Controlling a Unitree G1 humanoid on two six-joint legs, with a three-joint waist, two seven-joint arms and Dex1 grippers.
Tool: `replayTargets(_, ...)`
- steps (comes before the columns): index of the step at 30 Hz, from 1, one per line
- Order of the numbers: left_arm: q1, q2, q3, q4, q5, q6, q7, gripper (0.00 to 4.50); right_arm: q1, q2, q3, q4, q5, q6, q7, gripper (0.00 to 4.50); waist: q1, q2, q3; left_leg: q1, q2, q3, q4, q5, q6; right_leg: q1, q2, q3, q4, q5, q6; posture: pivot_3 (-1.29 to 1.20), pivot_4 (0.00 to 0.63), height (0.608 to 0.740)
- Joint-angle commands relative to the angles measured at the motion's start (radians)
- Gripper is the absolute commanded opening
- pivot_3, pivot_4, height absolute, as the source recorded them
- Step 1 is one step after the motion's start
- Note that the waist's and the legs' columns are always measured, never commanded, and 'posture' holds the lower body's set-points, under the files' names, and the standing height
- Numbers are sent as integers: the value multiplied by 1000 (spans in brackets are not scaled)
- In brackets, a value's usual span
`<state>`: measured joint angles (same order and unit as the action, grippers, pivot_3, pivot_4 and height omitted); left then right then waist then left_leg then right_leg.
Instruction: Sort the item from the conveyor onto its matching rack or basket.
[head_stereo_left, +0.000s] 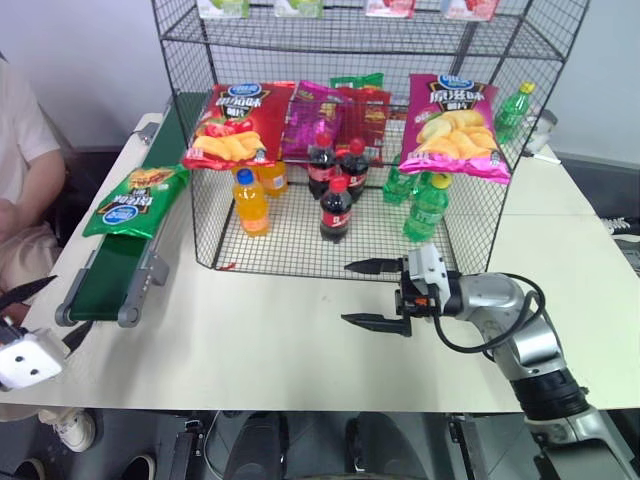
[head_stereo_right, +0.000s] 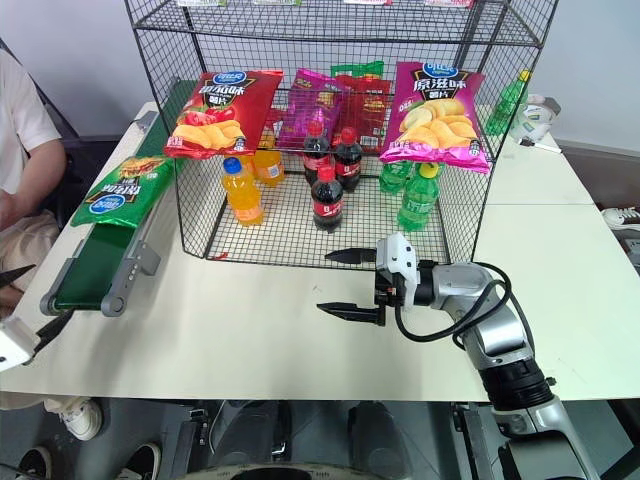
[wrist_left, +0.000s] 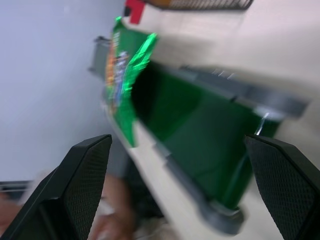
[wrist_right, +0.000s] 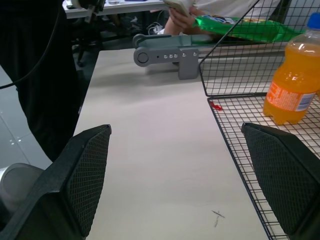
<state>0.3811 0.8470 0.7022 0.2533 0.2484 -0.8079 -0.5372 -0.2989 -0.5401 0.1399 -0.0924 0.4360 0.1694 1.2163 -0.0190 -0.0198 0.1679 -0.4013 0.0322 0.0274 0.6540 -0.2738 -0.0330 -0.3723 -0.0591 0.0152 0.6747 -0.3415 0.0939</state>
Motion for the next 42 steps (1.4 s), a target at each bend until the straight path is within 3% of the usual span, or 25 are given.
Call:
replayTargets(1, 17, 20, 21, 36, 52, -41, 101, 4500, 1, -21, 8, -32, 16, 10, 41, 4358, -1, 0, 0, 0, 0, 0, 0, 0, 0, 0, 0, 0, 0, 0, 0, 0, 150, 739)
replayTargets(12, 34, 71, -29, 84, 94, -54, 232, 4500, 4, -22, -5, -48, 39, 35, 46, 4358, -1, -1, 0, 0, 0, 0, -1, 0, 0, 0, -1, 0, 0, 0, 0, 0, 150, 739)
replayTargets(37, -68, 105, -220, 102, 109, -6, 306, 4500, -6, -36, -23, -34, 6, 5, 19, 4358, -2, -1, -1, 1, 0, 1, -1, 0, 0, 0, -1, 0, 2, 0, 0, 0, 150, 739)
replayTargets(40, -72, 103, -237, 96, 88, 7, 294, 3627, -8, -42, -31, -29, 3, -1, 17, 4500, -1, -1, -1, 1, 0, 1, -1, 0, 0, -1, -1, 0, 2, 0, 0, 0, 150, 739)
replayTargets(42, -72, 106, -239, 91, 92, 14, 299, 2598, -10, -43, -34, -25, 1, -4, 13, 4500, -1, -1, -1, 1, 0, 1, -1, 0, 0, -1, -1, 0, 2, 0, 0, 0, 150, 739)
